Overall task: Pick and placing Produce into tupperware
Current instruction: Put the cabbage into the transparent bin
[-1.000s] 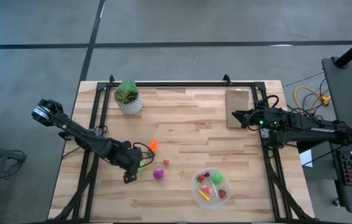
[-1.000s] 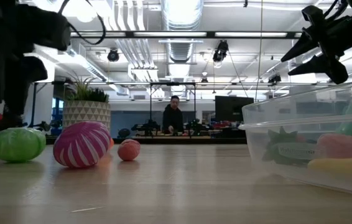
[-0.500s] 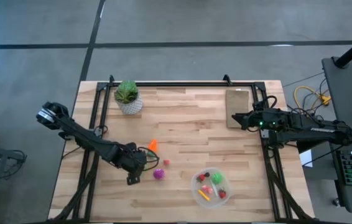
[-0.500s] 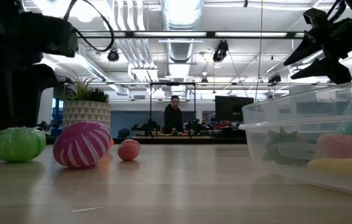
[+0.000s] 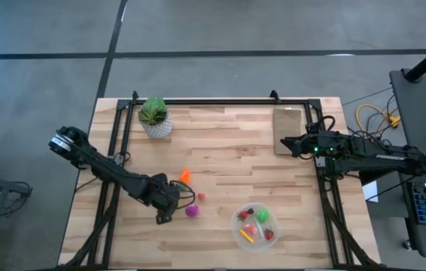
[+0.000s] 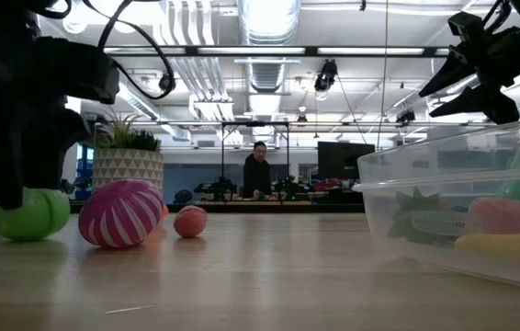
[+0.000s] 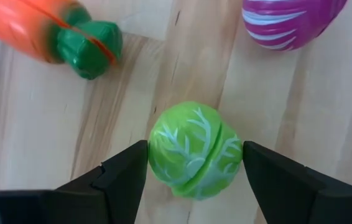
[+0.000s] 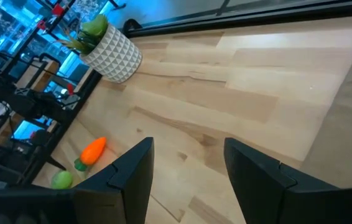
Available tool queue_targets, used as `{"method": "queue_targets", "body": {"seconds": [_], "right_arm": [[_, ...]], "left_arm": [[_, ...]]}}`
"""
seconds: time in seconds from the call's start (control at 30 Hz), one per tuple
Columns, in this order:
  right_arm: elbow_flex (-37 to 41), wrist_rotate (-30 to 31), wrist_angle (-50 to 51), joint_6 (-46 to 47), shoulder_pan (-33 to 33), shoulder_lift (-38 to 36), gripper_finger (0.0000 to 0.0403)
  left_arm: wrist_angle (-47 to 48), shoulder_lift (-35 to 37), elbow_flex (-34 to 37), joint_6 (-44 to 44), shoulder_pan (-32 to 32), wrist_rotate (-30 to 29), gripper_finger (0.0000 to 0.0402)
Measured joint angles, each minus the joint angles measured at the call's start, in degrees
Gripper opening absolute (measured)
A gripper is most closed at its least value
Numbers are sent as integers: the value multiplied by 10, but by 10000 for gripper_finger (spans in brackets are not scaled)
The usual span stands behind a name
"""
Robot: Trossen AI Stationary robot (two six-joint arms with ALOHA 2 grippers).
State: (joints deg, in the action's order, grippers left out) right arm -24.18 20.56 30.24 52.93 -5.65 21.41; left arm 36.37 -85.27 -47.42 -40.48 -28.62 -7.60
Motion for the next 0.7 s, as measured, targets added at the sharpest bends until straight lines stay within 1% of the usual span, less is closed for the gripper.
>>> {"method": "queue_targets", "body": {"seconds": [0.23,0.7], "right_arm": [[0,0,0,0,0,0,187],[0,0,15,7,0,0,187]], "left_arm": [[-9,-15,0,35,0,-3,245],[-13,-15,2,51,0,-2,244]]}}
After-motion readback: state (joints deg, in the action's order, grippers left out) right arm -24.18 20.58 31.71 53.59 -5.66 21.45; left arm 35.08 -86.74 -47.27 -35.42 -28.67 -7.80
